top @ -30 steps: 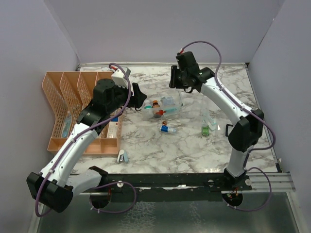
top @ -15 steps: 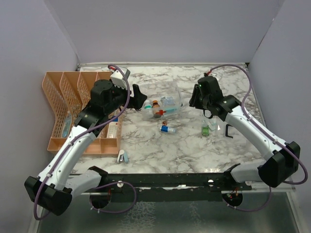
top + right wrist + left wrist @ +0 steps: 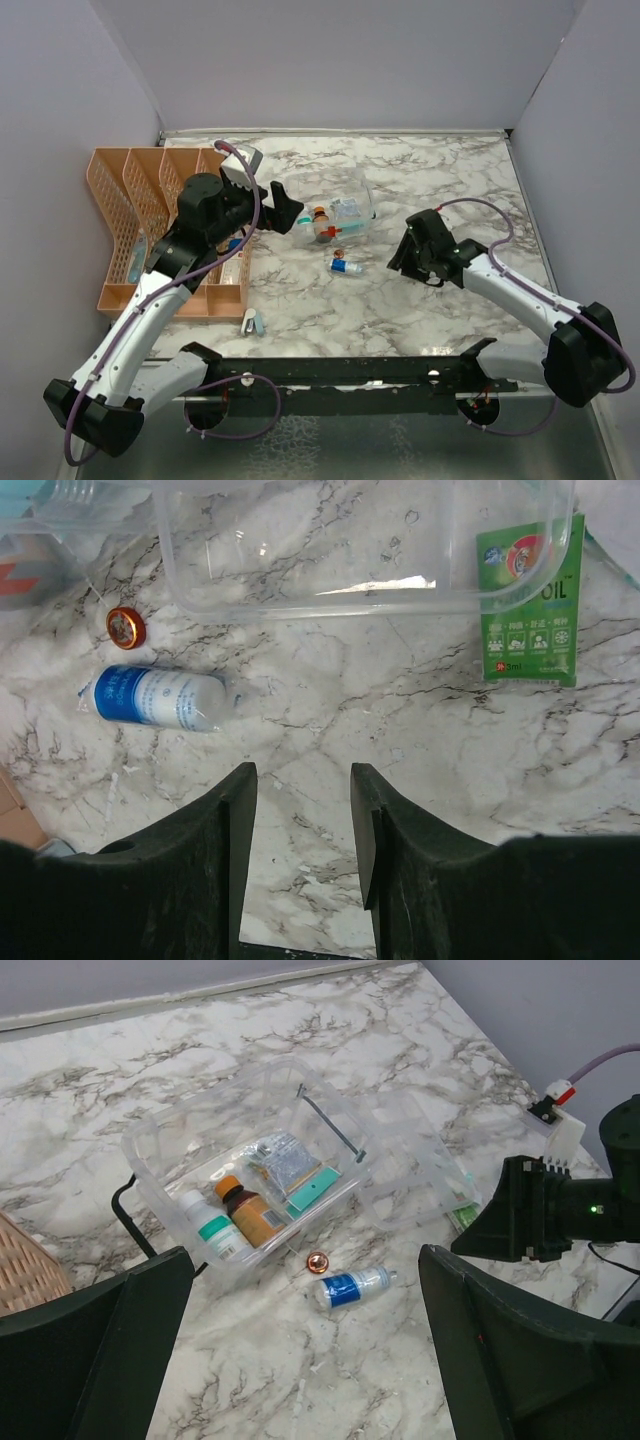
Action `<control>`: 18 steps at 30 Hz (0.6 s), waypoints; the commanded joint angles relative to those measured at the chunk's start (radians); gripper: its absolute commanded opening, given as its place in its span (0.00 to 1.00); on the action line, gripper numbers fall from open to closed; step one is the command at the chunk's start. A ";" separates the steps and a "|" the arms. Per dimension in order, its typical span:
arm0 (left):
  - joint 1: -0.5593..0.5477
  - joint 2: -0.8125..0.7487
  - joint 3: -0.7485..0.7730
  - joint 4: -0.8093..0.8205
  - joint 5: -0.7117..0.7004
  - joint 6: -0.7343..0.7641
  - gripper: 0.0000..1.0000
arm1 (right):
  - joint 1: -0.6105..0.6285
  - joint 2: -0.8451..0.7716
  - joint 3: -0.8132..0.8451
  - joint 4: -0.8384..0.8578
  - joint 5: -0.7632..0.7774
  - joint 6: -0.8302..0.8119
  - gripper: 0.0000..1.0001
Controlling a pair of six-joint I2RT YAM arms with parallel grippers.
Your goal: Organize the medicine kit
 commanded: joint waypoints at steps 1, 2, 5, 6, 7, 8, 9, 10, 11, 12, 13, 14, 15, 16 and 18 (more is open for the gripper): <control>0.000 -0.023 -0.017 0.030 0.048 -0.029 0.99 | 0.000 0.056 -0.019 0.091 -0.002 0.097 0.43; 0.000 -0.025 -0.020 0.030 0.054 -0.033 0.99 | 0.000 0.072 -0.015 0.097 0.002 0.097 0.43; -0.001 -0.031 -0.033 0.032 0.071 -0.041 0.99 | 0.000 0.121 0.004 0.171 -0.056 0.021 0.43; -0.001 -0.034 -0.039 0.032 0.073 -0.045 0.99 | 0.000 0.139 0.004 0.242 -0.129 -0.065 0.44; -0.001 -0.034 -0.044 0.035 0.074 -0.050 0.99 | 0.001 0.169 0.008 0.302 -0.202 -0.140 0.44; -0.001 -0.035 -0.050 0.040 0.073 -0.059 0.99 | 0.005 0.191 0.018 0.334 -0.261 -0.188 0.45; -0.001 -0.035 -0.053 0.044 0.071 -0.066 0.99 | 0.013 0.207 0.022 0.365 -0.303 -0.236 0.46; -0.001 -0.034 -0.057 0.049 0.073 -0.073 0.99 | 0.021 0.218 0.024 0.392 -0.335 -0.256 0.47; 0.000 -0.031 -0.059 0.057 0.074 -0.080 0.99 | 0.031 0.225 0.025 0.413 -0.346 -0.287 0.48; 0.000 -0.029 -0.060 0.061 0.074 -0.083 0.99 | 0.038 0.231 0.021 0.436 -0.351 -0.305 0.49; 0.000 -0.026 -0.059 0.063 0.071 -0.086 0.99 | 0.043 0.236 0.019 0.456 -0.357 -0.325 0.50; -0.001 -0.022 -0.057 0.066 0.068 -0.091 0.99 | 0.045 0.243 0.017 0.474 -0.357 -0.341 0.51; -0.001 -0.019 -0.056 0.067 0.064 -0.093 0.99 | 0.047 0.249 0.013 0.490 -0.354 -0.357 0.53; -0.001 -0.017 -0.053 0.067 0.063 -0.096 0.99 | 0.047 0.256 0.009 0.505 -0.348 -0.377 0.53; 0.000 -0.011 -0.048 0.068 0.065 -0.099 0.99 | 0.049 0.270 -0.002 0.543 -0.336 -0.420 0.54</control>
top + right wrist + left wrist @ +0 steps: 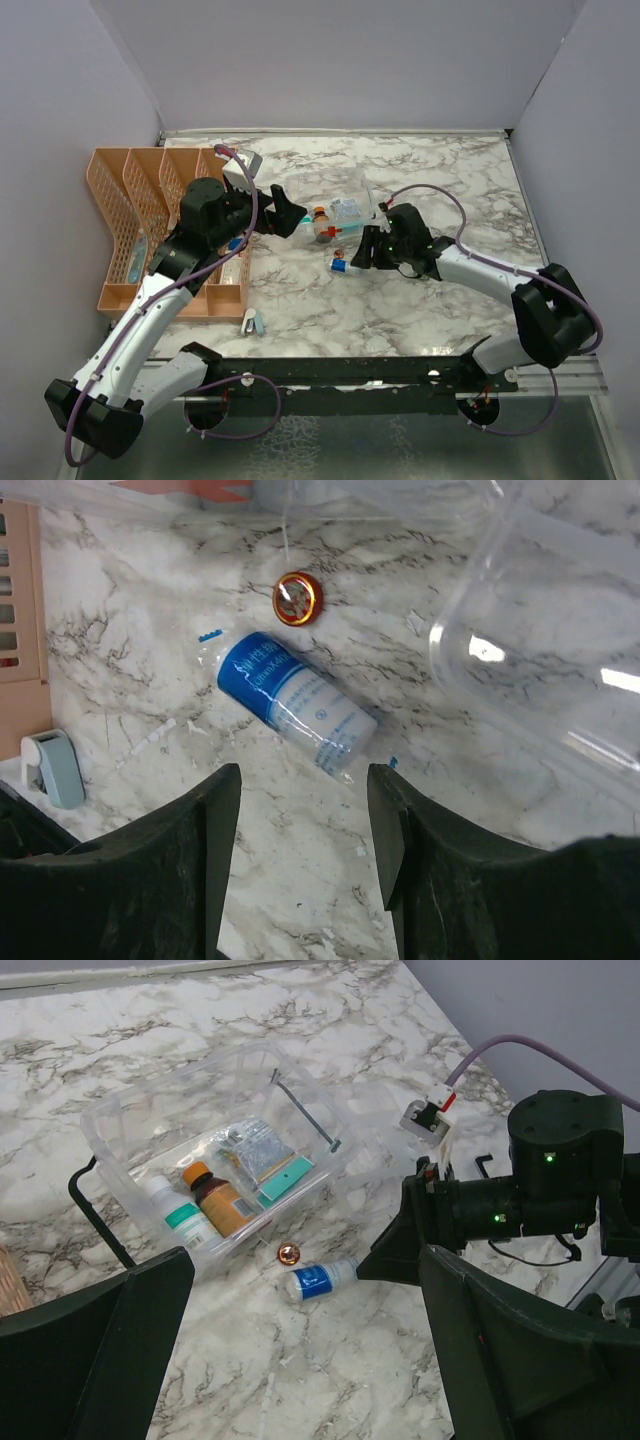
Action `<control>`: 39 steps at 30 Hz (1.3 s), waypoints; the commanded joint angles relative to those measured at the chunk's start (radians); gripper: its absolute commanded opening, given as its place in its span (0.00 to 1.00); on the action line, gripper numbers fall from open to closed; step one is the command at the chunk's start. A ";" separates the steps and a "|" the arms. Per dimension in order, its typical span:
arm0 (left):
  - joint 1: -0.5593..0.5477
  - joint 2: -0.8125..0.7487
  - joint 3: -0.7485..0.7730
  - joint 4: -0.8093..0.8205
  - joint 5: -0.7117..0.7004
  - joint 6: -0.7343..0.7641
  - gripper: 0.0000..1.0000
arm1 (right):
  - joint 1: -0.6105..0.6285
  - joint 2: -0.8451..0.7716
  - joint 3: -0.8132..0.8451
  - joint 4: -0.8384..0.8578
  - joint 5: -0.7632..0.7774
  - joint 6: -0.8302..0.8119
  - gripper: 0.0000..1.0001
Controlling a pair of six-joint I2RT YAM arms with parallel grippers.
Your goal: Organize the medicine kit
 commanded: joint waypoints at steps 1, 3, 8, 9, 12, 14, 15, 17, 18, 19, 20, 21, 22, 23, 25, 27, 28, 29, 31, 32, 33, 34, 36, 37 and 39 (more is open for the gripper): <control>0.000 0.006 0.008 0.038 0.019 -0.026 0.99 | 0.006 0.036 -0.003 0.169 -0.036 -0.160 0.55; 0.000 0.008 0.012 0.038 0.017 -0.026 0.99 | 0.006 0.051 -0.005 0.197 -0.038 -0.201 0.56; 0.000 0.009 0.017 0.038 0.011 -0.028 0.99 | 0.010 0.096 0.000 0.248 -0.080 -0.266 0.56; 0.000 0.008 0.017 0.038 0.010 -0.030 0.99 | 0.011 0.106 -0.002 0.255 -0.083 -0.270 0.56; 0.000 0.009 0.017 0.038 0.009 -0.036 0.99 | 0.016 0.134 -0.008 0.262 -0.084 -0.269 0.55; 0.000 0.007 0.017 0.038 0.008 -0.040 0.99 | 0.019 0.147 -0.022 0.274 -0.084 -0.266 0.55; 0.000 0.006 0.016 0.037 0.008 -0.041 0.99 | 0.020 0.150 -0.030 0.281 -0.087 -0.268 0.55; 0.000 0.005 0.015 0.038 0.008 -0.043 0.99 | 0.023 0.156 -0.044 0.293 -0.089 -0.270 0.55; -0.001 0.004 0.013 0.039 0.008 -0.042 0.99 | 0.022 0.162 -0.050 0.295 -0.089 -0.270 0.55; -0.001 0.004 0.013 0.039 0.009 -0.042 0.99 | 0.022 0.168 -0.053 0.296 -0.085 -0.272 0.55; 0.000 0.004 0.012 0.041 0.009 -0.043 0.99 | 0.023 0.173 -0.055 0.296 -0.082 -0.271 0.55; -0.001 0.004 0.012 0.040 0.009 -0.045 0.99 | 0.022 0.176 -0.057 0.296 -0.081 -0.270 0.54; -0.001 0.005 0.012 0.042 0.009 -0.044 0.99 | 0.022 0.179 -0.060 0.297 -0.079 -0.268 0.54; 0.000 0.004 0.012 0.042 0.009 -0.046 0.99 | 0.022 0.181 -0.062 0.298 -0.080 -0.263 0.52; -0.001 0.005 0.011 0.042 0.011 -0.048 0.99 | 0.022 0.183 -0.070 0.301 -0.091 -0.258 0.49; 0.000 0.005 0.008 0.044 0.012 -0.049 0.99 | 0.023 0.181 -0.074 0.302 -0.099 -0.252 0.42; 0.000 0.002 0.007 0.044 0.012 -0.053 0.99 | 0.023 0.177 -0.075 0.299 -0.105 -0.249 0.39; 0.000 0.003 0.005 0.044 0.013 -0.053 0.99 | 0.022 0.170 -0.077 0.301 -0.113 -0.245 0.34; -0.001 0.001 0.002 0.045 0.014 -0.057 0.99 | 0.022 0.151 -0.084 0.302 -0.127 -0.227 0.26; 0.000 0.001 0.001 0.046 0.014 -0.058 0.99 | 0.023 0.139 -0.087 0.304 -0.133 -0.218 0.23; 0.000 0.001 -0.001 0.047 0.015 -0.061 0.99 | 0.023 0.126 -0.088 0.304 -0.142 -0.203 0.22; 0.000 0.000 -0.003 0.048 0.015 -0.067 0.99 | 0.023 0.109 -0.092 0.310 -0.153 -0.186 0.21; -0.001 -0.001 -0.009 0.049 0.015 -0.079 0.99 | 0.022 0.075 -0.104 0.324 -0.181 -0.148 0.21; -0.001 -0.002 -0.013 0.052 0.014 -0.088 0.99 | 0.023 0.058 -0.112 0.336 -0.199 -0.116 0.21; -0.001 -0.003 -0.026 0.059 0.011 -0.115 0.99 | 0.022 0.021 -0.129 0.363 -0.238 -0.065 0.21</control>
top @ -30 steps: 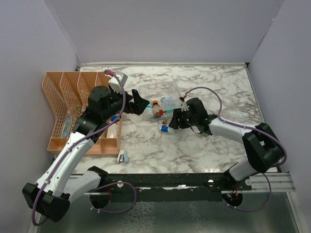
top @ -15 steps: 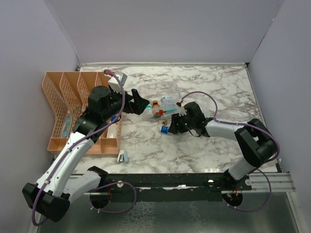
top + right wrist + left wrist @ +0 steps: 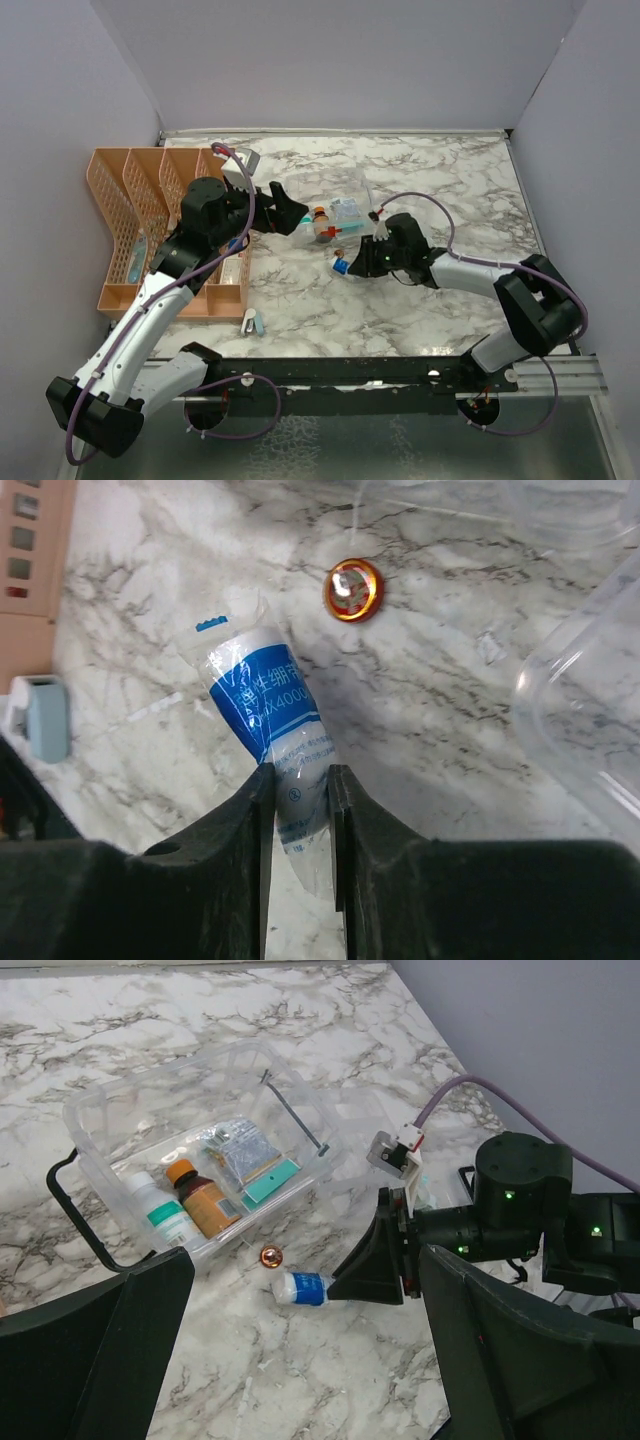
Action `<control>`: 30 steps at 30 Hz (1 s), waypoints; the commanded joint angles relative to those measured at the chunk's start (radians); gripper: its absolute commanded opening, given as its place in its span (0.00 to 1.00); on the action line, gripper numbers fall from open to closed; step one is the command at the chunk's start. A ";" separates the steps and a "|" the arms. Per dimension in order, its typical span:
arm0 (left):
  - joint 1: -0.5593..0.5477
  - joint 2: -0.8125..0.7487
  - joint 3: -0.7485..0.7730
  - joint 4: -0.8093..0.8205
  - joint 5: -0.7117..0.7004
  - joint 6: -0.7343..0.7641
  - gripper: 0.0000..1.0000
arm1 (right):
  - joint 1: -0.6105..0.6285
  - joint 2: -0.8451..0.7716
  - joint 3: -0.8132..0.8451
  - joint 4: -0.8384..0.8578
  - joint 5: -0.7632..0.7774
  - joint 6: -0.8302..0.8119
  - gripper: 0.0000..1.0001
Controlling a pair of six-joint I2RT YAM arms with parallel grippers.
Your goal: Organize the medicine kit
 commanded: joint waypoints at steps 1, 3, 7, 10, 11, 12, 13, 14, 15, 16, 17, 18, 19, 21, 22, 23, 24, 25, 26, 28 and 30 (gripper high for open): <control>0.000 -0.015 -0.035 0.048 0.010 -0.065 0.99 | 0.006 -0.105 -0.039 0.077 -0.114 0.135 0.21; -0.001 -0.019 -0.056 0.062 0.011 -0.101 0.99 | 0.006 -0.139 -0.049 0.104 -0.157 0.178 0.21; 0.000 -0.030 -0.105 0.108 0.014 -0.186 0.98 | 0.006 -0.200 -0.047 0.154 -0.230 0.259 0.22; -0.001 -0.046 -0.133 0.153 0.022 -0.257 0.95 | 0.006 -0.245 -0.022 0.204 -0.252 0.328 0.23; -0.001 -0.053 -0.149 0.198 0.040 -0.281 0.94 | 0.005 -0.254 -0.006 0.217 -0.251 0.351 0.23; 0.000 -0.060 -0.166 0.239 0.052 -0.307 0.93 | 0.005 -0.259 0.008 0.232 -0.248 0.378 0.24; 0.000 -0.063 -0.178 0.274 0.058 -0.332 0.92 | 0.006 -0.263 0.023 0.254 -0.241 0.404 0.25; 0.000 -0.066 -0.190 0.304 0.062 -0.361 0.92 | 0.006 -0.265 0.037 0.276 -0.228 0.433 0.25; 0.000 -0.067 -0.199 0.332 0.062 -0.388 0.91 | 0.005 -0.262 0.053 0.290 -0.210 0.462 0.26; 0.000 -0.065 -0.205 0.352 0.063 -0.408 0.91 | 0.006 -0.259 0.067 0.305 -0.188 0.487 0.26; 0.000 -0.063 -0.209 0.367 0.065 -0.428 0.91 | 0.006 -0.253 0.082 0.324 -0.179 0.509 0.27; 0.000 -0.057 -0.212 0.380 0.068 -0.443 0.91 | 0.005 -0.244 0.099 0.338 -0.166 0.531 0.27; 0.000 -0.046 -0.212 0.392 0.077 -0.455 0.91 | 0.005 -0.233 0.113 0.348 -0.157 0.554 0.27; -0.001 -0.021 -0.205 0.401 0.096 -0.475 0.90 | 0.006 -0.209 0.145 0.365 -0.156 0.593 0.27; -0.001 -0.007 -0.199 0.405 0.106 -0.485 0.90 | 0.005 -0.197 0.156 0.370 -0.162 0.614 0.27; 0.000 0.006 -0.193 0.412 0.115 -0.498 0.88 | 0.006 -0.186 0.164 0.381 -0.169 0.632 0.27; 0.000 0.018 -0.186 0.419 0.121 -0.508 0.86 | 0.006 -0.177 0.170 0.390 -0.178 0.656 0.27; -0.001 0.030 -0.179 0.423 0.122 -0.519 0.83 | 0.006 -0.169 0.175 0.403 -0.185 0.679 0.27; -0.001 0.042 -0.173 0.427 0.124 -0.530 0.80 | 0.006 -0.162 0.174 0.421 -0.191 0.700 0.27; 0.000 0.059 -0.162 0.431 0.118 -0.545 0.74 | 0.005 -0.148 0.170 0.463 -0.206 0.736 0.27; 0.000 0.066 -0.169 0.456 0.101 -0.572 0.68 | 0.005 -0.131 0.177 0.477 -0.218 0.752 0.27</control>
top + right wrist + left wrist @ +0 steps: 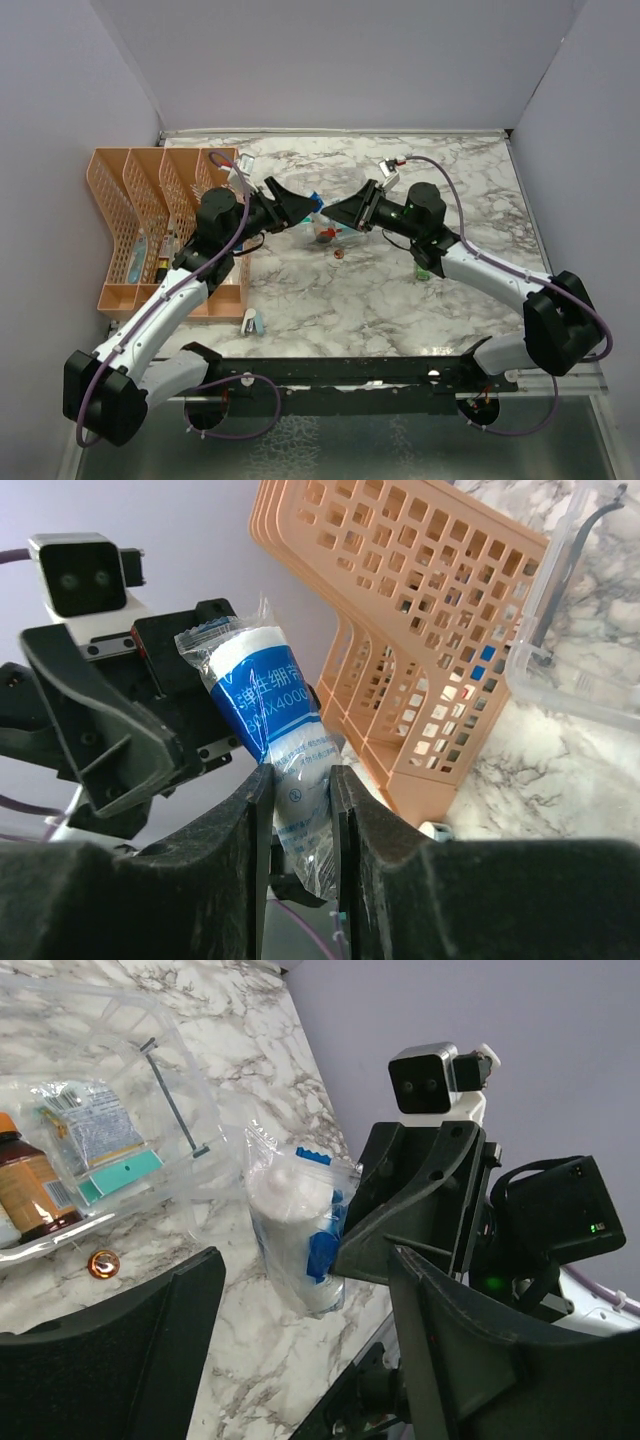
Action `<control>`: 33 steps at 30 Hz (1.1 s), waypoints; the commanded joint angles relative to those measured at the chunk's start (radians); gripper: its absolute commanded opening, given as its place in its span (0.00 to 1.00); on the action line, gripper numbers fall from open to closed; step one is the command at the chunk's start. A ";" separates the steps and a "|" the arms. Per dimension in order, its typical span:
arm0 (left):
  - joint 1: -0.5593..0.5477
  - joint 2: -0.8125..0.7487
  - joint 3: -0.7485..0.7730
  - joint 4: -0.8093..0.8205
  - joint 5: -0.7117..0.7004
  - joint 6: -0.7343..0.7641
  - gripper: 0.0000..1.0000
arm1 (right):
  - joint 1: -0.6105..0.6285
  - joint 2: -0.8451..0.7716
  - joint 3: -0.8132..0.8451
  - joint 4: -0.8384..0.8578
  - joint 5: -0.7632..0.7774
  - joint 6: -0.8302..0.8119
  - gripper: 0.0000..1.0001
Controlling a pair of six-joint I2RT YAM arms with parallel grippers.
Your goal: Organize the medicine kit
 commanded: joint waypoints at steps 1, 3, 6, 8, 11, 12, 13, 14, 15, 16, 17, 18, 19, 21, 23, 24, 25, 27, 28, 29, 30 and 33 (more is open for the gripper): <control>-0.001 0.011 0.023 0.085 0.001 -0.080 0.64 | 0.005 0.043 0.023 0.102 -0.035 0.106 0.27; 0.000 0.008 0.011 0.095 -0.032 -0.093 0.60 | 0.007 0.053 0.021 0.133 -0.046 0.123 0.27; 0.000 0.007 -0.001 0.103 -0.066 -0.101 0.54 | 0.007 0.064 0.031 0.130 -0.058 0.127 0.27; 0.000 0.014 -0.004 0.116 -0.065 -0.103 0.53 | 0.007 0.069 0.036 0.128 -0.069 0.130 0.27; 0.000 0.044 0.009 0.121 -0.042 -0.105 0.55 | 0.007 0.078 0.036 0.138 -0.082 0.142 0.27; 0.000 0.050 0.010 0.128 -0.036 -0.109 0.55 | 0.007 0.080 0.036 0.143 -0.083 0.145 0.27; 0.000 0.054 0.009 0.136 -0.030 -0.110 0.55 | 0.007 0.083 0.035 0.147 -0.085 0.150 0.27; 0.000 0.057 0.007 0.142 -0.027 -0.110 0.55 | 0.007 0.088 0.034 0.155 -0.086 0.157 0.27; -0.001 0.057 0.006 0.143 -0.026 -0.109 0.55 | 0.007 0.090 0.034 0.165 -0.086 0.164 0.27; 0.000 0.059 0.005 0.143 -0.027 -0.108 0.54 | 0.007 0.095 0.035 0.173 -0.087 0.168 0.27; -0.001 0.060 0.002 0.144 -0.028 -0.107 0.51 | 0.007 0.100 0.038 0.178 -0.087 0.173 0.27; 0.000 0.060 -0.002 0.146 -0.031 -0.107 0.49 | 0.007 0.105 0.042 0.180 -0.091 0.175 0.27; 0.000 0.060 -0.005 0.148 -0.033 -0.107 0.45 | 0.007 0.110 0.049 0.182 -0.096 0.173 0.28; -0.001 0.060 -0.007 0.151 -0.042 -0.105 0.40 | 0.007 0.119 0.061 0.179 -0.104 0.166 0.27; 0.000 0.061 -0.001 0.152 -0.052 -0.084 0.35 | 0.007 0.122 0.071 0.160 -0.110 0.148 0.29; 0.000 0.061 0.002 0.151 -0.059 -0.071 0.34 | 0.007 0.122 0.073 0.149 -0.115 0.134 0.31; 0.000 0.062 0.009 0.146 -0.065 -0.057 0.32 | 0.006 0.120 0.073 0.143 -0.122 0.115 0.34; 0.001 0.070 0.033 0.117 -0.081 -0.032 0.30 | 0.007 0.113 0.072 0.117 -0.137 0.062 0.41; 0.001 0.080 0.051 0.100 -0.087 -0.016 0.29 | 0.007 0.106 0.072 0.087 -0.132 0.028 0.44; 0.001 0.087 0.070 0.084 -0.092 -0.003 0.29 | 0.007 0.095 0.072 0.051 -0.121 -0.003 0.48; 0.003 0.093 0.085 0.074 -0.093 0.007 0.29 | 0.007 0.086 0.070 0.015 -0.108 -0.038 0.51; 0.005 0.120 0.131 0.043 -0.093 0.031 0.29 | 0.007 0.055 0.080 -0.123 -0.043 -0.152 0.54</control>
